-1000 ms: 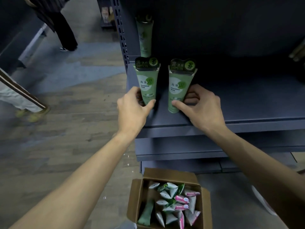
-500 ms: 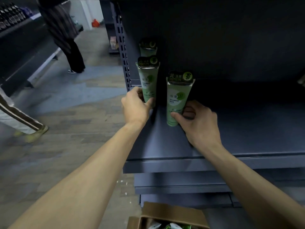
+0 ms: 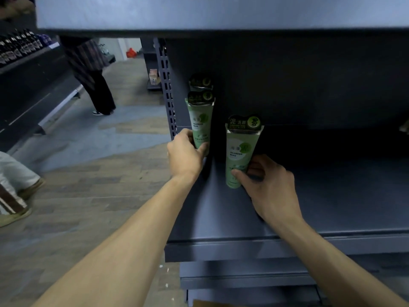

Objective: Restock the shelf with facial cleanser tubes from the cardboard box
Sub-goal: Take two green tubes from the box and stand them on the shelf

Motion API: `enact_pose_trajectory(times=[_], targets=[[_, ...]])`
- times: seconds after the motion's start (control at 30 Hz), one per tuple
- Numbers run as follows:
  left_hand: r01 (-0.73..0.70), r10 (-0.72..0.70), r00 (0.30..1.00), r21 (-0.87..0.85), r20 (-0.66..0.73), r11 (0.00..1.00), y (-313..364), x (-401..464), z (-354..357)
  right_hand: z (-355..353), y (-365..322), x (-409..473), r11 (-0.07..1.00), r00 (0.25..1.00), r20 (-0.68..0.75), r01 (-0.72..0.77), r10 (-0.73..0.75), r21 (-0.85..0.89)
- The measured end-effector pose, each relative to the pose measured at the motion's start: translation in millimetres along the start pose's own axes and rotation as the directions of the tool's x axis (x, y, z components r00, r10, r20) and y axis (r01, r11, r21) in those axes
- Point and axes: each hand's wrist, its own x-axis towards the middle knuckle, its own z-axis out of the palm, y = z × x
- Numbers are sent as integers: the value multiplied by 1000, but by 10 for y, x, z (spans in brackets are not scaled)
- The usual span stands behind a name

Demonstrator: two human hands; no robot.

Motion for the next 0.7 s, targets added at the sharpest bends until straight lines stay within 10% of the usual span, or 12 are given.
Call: enact_pose_trajectory(times=[0.7], targets=[[-41,40,998,31,44,999,-48,236,154,64,27,36,999,999,-32,19,-18,27]])
